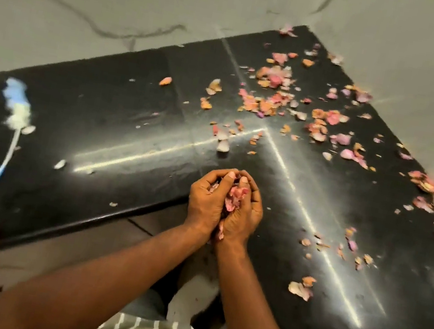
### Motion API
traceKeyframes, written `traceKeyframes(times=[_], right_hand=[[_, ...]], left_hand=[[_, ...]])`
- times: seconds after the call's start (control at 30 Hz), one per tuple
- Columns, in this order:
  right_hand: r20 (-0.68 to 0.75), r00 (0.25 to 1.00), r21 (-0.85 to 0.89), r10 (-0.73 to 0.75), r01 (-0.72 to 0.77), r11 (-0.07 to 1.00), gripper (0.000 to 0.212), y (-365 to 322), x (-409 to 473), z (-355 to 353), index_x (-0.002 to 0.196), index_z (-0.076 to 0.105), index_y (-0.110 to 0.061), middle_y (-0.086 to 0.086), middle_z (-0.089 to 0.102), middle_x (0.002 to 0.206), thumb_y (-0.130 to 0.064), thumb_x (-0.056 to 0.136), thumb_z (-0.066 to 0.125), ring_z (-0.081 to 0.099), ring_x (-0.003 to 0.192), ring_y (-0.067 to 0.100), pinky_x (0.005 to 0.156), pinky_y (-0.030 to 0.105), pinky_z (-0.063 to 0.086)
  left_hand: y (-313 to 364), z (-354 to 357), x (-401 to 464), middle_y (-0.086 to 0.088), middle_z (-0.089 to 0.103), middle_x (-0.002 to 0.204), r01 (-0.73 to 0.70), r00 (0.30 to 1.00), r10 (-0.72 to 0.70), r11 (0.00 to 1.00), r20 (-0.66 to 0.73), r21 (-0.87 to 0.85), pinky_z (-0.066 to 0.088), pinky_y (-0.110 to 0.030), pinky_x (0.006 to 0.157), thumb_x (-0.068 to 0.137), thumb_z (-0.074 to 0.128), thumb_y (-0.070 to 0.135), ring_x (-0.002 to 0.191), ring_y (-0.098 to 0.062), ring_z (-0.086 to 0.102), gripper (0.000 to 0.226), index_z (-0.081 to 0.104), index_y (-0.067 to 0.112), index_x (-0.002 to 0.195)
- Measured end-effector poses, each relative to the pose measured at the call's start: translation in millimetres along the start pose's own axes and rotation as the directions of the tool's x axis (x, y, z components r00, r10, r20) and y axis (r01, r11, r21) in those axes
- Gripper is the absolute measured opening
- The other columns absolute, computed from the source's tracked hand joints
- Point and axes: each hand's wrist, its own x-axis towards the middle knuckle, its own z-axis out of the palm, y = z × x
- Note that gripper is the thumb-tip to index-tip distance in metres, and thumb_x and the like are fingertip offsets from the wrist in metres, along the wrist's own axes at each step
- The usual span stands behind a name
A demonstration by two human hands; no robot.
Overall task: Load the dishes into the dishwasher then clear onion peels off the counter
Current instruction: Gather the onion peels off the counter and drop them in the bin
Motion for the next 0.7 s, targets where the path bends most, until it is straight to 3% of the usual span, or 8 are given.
traceKeyframes(times=[0.23, 0.33, 0.43, 0.53, 0.6, 0.7], right_hand=[[0.19, 0.944, -0.143, 0.271, -0.246, 0.959, 0.015, 75.1, -79.6, 36.2, 0.111, 0.073, -0.002, 0.021, 0.075, 0.11, -0.004, 0.101, 0.062, 0.073, 0.102, 0.032, 0.086, 0.037, 0.061], [0.228, 0.903, -0.246, 0.364, -0.308, 0.919, 0.015, 112.4, -120.4, 42.3, 0.111, 0.074, -0.003, 0.024, 0.074, 0.114, -0.007, 0.102, 0.063, 0.073, 0.105, 0.036, 0.089, 0.041, 0.061], [0.216, 0.876, -0.365, 0.432, -0.338, 0.867, 0.015, 150.7, -163.3, 40.9, 0.109, 0.075, -0.004, 0.021, 0.076, 0.111, -0.005, 0.102, 0.061, 0.073, 0.102, 0.031, 0.084, 0.034, 0.062], [0.169, 0.854, -0.51, 0.493, -0.352, 0.785, 0.017, 199.6, -210.4, 27.0, 0.111, 0.074, -0.004, 0.02, 0.076, 0.111, -0.004, 0.103, 0.059, 0.073, 0.103, 0.033, 0.089, 0.04, 0.061], [0.128, 0.825, -0.598, 0.551, -0.379, 0.706, 0.019, 232.2, -238.2, 12.7, 0.114, 0.074, -0.004, 0.019, 0.076, 0.112, -0.006, 0.104, 0.059, 0.073, 0.107, 0.036, 0.091, 0.042, 0.06], [0.03, 0.787, -0.694, 0.616, -0.427, 0.579, 0.019, 287.5, -272.7, -3.9, 0.116, 0.074, -0.005, 0.015, 0.077, 0.11, -0.009, 0.103, 0.06, 0.073, 0.107, 0.036, 0.082, 0.034, 0.063]], left_hand=[[-1.1, -115.8, -25.4, -0.009, 0.079, 0.102, 0.001, 0.94, -0.049, 0.99, -0.337, -0.14, 0.06, -0.046, 0.096, 0.099, 0.07, 0.015, 0.1, -0.026, 0.076, 0.013, 0.077, 0.008, 0.107], [-10.3, -168.3, -44.3, -0.006, 0.079, 0.101, 0.003, 0.888, -0.08, 0.986, -0.453, -0.168, 0.061, -0.042, 0.093, 0.099, 0.07, 0.016, 0.099, -0.023, 0.076, 0.012, 0.077, 0.009, 0.106], [-23.4, -219.9, -68.4, -0.003, 0.08, 0.099, 0.034, 0.818, -0.131, 0.983, -0.561, -0.181, 0.061, -0.033, 0.088, 0.099, 0.069, 0.016, 0.096, -0.018, 0.076, 0.012, 0.077, 0.009, 0.105], [-45.7, -277.6, -97.3, 0.002, 0.079, 0.097, 0.092, 0.752, -0.199, 0.976, -0.629, -0.199, 0.061, -0.028, 0.084, 0.1, 0.068, 0.019, 0.093, -0.013, 0.076, 0.012, 0.078, 0.013, 0.104], [-68.2, -314.3, -115.9, 0.009, 0.079, 0.096, 0.167, 0.697, -0.265, 0.964, -0.666, -0.209, 0.061, -0.028, 0.086, 0.101, 0.067, 0.024, 0.092, -0.007, 0.075, 0.012, 0.078, 0.018, 0.103], [-123.1, -372.9, -138.1, 0.018, 0.077, 0.101, 0.285, 0.6, -0.406, 0.914, -0.689, -0.29, 0.06, -0.03, 0.092, 0.099, 0.067, 0.037, 0.099, -0.003, 0.073, 0.015, 0.078, 0.028, 0.105]])
